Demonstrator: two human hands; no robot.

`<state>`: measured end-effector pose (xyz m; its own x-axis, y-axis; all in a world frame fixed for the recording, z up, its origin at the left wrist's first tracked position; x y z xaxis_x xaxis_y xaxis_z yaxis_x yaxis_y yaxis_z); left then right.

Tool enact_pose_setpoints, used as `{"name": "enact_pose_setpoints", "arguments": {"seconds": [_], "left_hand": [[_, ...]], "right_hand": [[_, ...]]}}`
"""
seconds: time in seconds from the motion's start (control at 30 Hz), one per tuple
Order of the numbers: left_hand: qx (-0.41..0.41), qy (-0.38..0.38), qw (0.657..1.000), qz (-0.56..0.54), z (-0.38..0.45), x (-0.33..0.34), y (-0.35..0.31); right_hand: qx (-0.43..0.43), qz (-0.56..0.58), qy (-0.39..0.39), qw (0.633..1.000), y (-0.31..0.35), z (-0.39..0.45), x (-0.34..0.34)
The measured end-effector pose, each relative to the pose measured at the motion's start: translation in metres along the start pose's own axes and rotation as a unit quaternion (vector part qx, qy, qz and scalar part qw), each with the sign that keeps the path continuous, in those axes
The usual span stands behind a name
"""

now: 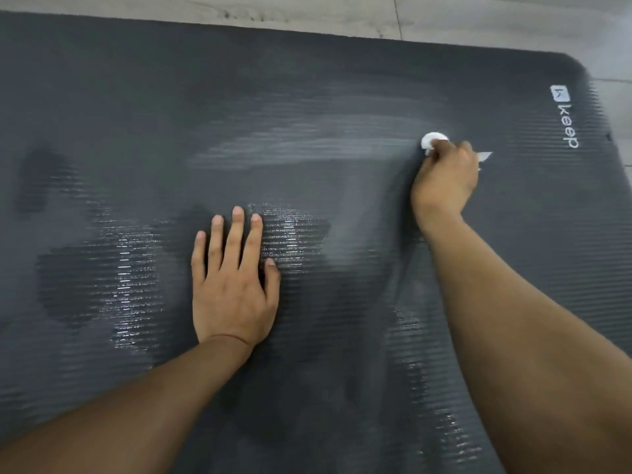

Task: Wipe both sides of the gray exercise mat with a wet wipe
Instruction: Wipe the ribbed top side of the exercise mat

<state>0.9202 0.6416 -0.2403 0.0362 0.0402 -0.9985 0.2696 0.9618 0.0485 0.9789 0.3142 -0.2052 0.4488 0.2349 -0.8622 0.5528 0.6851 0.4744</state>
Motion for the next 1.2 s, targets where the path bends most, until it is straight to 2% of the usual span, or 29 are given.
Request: {"name": "enact_pose_setpoints", "arguments": {"seconds": [0.07, 0.13, 0.23, 0.3, 0.37, 0.43, 0.47, 0.53, 0.57, 0.73, 0.8, 0.87, 0.93, 1.0, 1.07, 1.2], "left_hand": [[0.005, -0.002, 1.0, 0.001, 0.001, 0.0, -0.002], [0.004, 0.001, 1.0, 0.002, 0.0, 0.0, 0.0], [0.02, 0.007, 1.0, -0.002, -0.001, 0.002, 0.002], [0.016, 0.0, 1.0, -0.006, -0.001, 0.0, 0.002], [0.002, -0.009, 1.0, -0.013, -0.001, -0.003, 0.001], [-0.003, -0.018, 1.0, -0.02, -0.001, -0.003, 0.0], [-0.003, -0.022, 0.999, -0.023, -0.001, -0.003, -0.001], [-0.007, -0.02, 1.0, -0.016, -0.002, -0.003, -0.001], [-0.014, -0.017, 1.0, -0.013, -0.001, -0.003, -0.001], [-0.041, 0.0, 0.999, -0.016, -0.042, -0.032, 0.0], [-0.04, 0.039, 0.998, -0.012, -0.086, -0.045, 0.001], [-0.014, 0.134, 0.991, -0.008, -0.124, -0.052, 0.007], [0.035, 0.265, 0.964, 0.007, -0.145, -0.048, 0.018], [0.087, 0.347, 0.933, 0.042, -0.151, -0.041, 0.023], [0.103, 0.363, 0.924, 0.067, -0.151, -0.036, 0.019], [0.084, 0.361, 0.926, 0.07, -0.152, -0.033, 0.012]], "right_hand": [[-0.046, 0.077, 0.026, 0.996, 0.047, -0.028, 0.022], [-0.163, 0.147, 0.122, 0.968, 0.115, -0.078, 0.049], [-0.299, 0.149, 0.276, 0.901, 0.193, -0.148, 0.075], [-0.318, 0.136, 0.302, 0.888, 0.188, -0.15, 0.081], [-0.276, 0.108, 0.238, 0.925, 0.139, -0.123, 0.07], [-0.178, 0.105, 0.12, 0.971, 0.054, -0.078, 0.04], [-0.132, 0.11, 0.066, 0.983, 0.01, -0.062, 0.02], [-0.11, 0.141, -0.006, 0.984, -0.045, -0.052, -0.011], [-0.115, 0.163, -0.018, 0.98, -0.054, -0.052, -0.014], [-0.139, 0.209, -0.01, 0.968, -0.05, -0.047, -0.006], [-0.134, 0.224, -0.011, 0.965, -0.054, -0.046, -0.009], [-0.143, 0.231, -0.012, 0.962, -0.05, -0.049, -0.012], [-0.148, 0.233, -0.016, 0.961, -0.046, -0.051, -0.014], [-0.161, 0.227, -0.021, 0.96, -0.046, -0.05, -0.013], [-0.159, 0.224, -0.019, 0.961, -0.049, -0.048, -0.011], [-0.149, 0.176, 0.015, 0.973, -0.047, -0.048, -0.008]]}}
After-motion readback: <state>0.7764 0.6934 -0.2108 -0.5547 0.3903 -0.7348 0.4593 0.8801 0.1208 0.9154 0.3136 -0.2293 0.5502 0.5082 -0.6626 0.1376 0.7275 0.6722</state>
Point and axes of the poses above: each hand's wrist, its own z-axis towards the middle knuckle, its own x-axis out of the palm, y = z × x, the point moved 5 cm from there along z, towards the middle knuckle, and after that the axes turned 14 degrees about z, right-handed, at the moved point
